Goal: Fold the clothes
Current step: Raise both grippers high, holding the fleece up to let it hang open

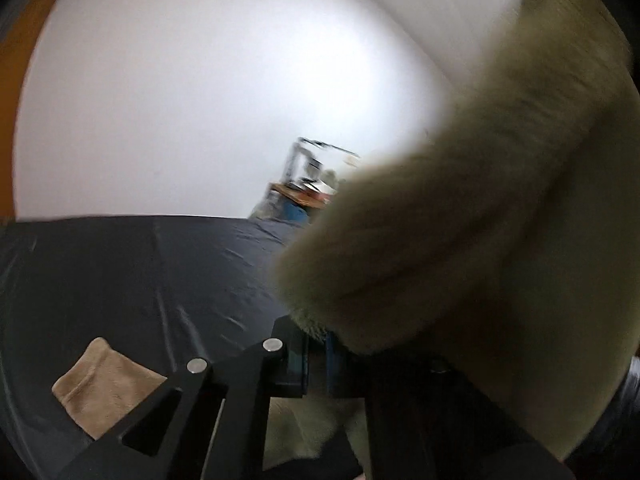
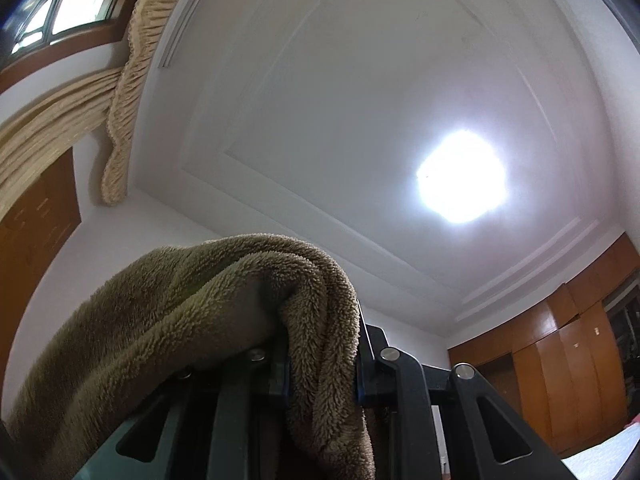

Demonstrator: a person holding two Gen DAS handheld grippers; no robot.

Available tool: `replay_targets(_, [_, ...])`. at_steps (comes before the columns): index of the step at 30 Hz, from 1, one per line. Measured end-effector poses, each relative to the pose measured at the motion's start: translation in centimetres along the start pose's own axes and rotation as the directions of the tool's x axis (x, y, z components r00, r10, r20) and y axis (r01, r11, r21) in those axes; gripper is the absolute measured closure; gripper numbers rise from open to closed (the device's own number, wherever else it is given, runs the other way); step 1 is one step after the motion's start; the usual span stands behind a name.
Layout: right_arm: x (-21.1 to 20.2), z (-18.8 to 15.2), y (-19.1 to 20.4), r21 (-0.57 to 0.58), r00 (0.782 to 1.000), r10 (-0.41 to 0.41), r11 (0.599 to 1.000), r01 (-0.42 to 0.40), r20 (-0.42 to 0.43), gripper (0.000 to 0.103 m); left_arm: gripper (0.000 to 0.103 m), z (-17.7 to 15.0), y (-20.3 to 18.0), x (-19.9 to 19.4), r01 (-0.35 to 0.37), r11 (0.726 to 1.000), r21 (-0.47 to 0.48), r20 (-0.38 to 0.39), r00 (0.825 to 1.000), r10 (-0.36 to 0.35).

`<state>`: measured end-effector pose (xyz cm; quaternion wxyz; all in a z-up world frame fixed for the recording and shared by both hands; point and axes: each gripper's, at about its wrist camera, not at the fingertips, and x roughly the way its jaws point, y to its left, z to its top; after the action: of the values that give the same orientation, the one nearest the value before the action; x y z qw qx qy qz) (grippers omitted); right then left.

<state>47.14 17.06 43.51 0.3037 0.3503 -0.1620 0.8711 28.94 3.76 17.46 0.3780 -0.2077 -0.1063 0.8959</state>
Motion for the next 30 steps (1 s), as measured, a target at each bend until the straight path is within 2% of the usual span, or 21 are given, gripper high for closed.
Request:
replay_targets(2, [-0.2,-0.3,-0.5,-0.003,1.000,-0.021,1.000,0.021,-0.008,0.081,0.097,1.9,1.6,-2.1,-0.035,0.998,-0.058,0.083,0.996,0.040])
replay_targets(3, [-0.2,-0.8,-1.0,-0.005,0.999,-0.031,0.999,0.031,-0.019,0.081,0.097,2.9,2.2,-3.8,-0.057,0.995,-0.079,0.144,0.987,0.068])
replay_targets(5, [-0.1,-1.9,-1.9,-0.004,0.998,-0.042,0.999,0.042,-0.045,0.081,0.097,5.0,3.1,-7.5,-0.095,0.989,-0.116,0.266,0.956,0.123])
replay_targets(7, [-0.1,-3.2,-2.9,0.004,0.996,-0.041,0.999,0.041,-0.081,0.081,0.097,6.9,3.6,-11.6,-0.124,0.981,-0.148,0.388,0.905,0.173])
replay_targets(9, [-0.3,-4.5,-3.3,0.006,0.993,-0.031,0.999,0.032,-0.113,0.080,0.097,8.3,3.1,-15.4,-0.159,0.975,-0.158,0.492,0.843,0.217])
replay_targets(11, [-0.6,-5.8,-3.4,0.001,0.991,-0.018,1.000,0.018,-0.134,0.080,0.097,9.3,2.2,-19.0,-0.188,0.969,-0.158,0.581,0.776,0.245])
replay_targets(13, [-1.5,-6.6,-3.0,-0.027,0.991,-0.020,1.000,0.017,-0.130,0.080,0.097,9.7,0.8,-22.0,-0.223,0.965,-0.140,0.639,0.724,0.261])
replay_targets(16, [-2.7,-7.2,-2.3,-0.046,0.993,-0.019,0.999,0.013,-0.116,0.080,0.097,9.6,-1.1,-26.2,-0.275,0.953,-0.126,0.697,0.659,0.282])
replay_targets(17, [-3.1,-7.2,-2.4,-0.039,0.994,-0.013,0.999,0.009,-0.110,0.080,0.097,9.3,-1.4,-27.2,-0.284,0.951,-0.125,0.709,0.645,0.286])
replay_targets(19, [-3.9,-7.0,-2.6,-0.031,0.996,-0.012,0.999,0.009,-0.091,0.080,0.097,8.7,-1.8,-28.9,-0.300,0.946,-0.126,0.730,0.617,0.293])
replay_targets(23, [-7.2,-6.5,-4.9,-0.014,0.999,0.003,1.000,-0.003,-0.035,0.080,0.097,8.6,-1.8,-26.8,-0.339,0.932,-0.130,0.767,0.561,0.311])
replay_targets(24, [-6.1,-4.7,-3.3,-0.015,1.000,0.008,1.000,-0.009,-0.022,0.080,0.096,8.4,-1.3,-26.9,-0.351,0.927,-0.134,0.775,0.546,0.319])
replay_targets(27, [-6.8,-3.3,-2.7,-0.014,0.999,0.025,1.000,-0.025,0.022,0.080,0.095,8.5,-1.5,-29.3,-0.386,0.911,-0.146,0.795,0.502,0.340])
replay_targets(29, [-7.8,-3.0,-2.8,-0.025,0.998,0.028,0.999,-0.026,0.048,0.080,0.095,9.0,-1.5,-29.9,-0.422,0.893,-0.154,0.800,0.478,0.364])
replay_targets(30, [-8.3,-3.0,-2.9,-0.032,0.998,0.029,0.999,-0.027,0.056,0.080,0.095,9.7,-0.9,-29.7,-0.438,0.885,-0.159,0.793,0.477,0.379])
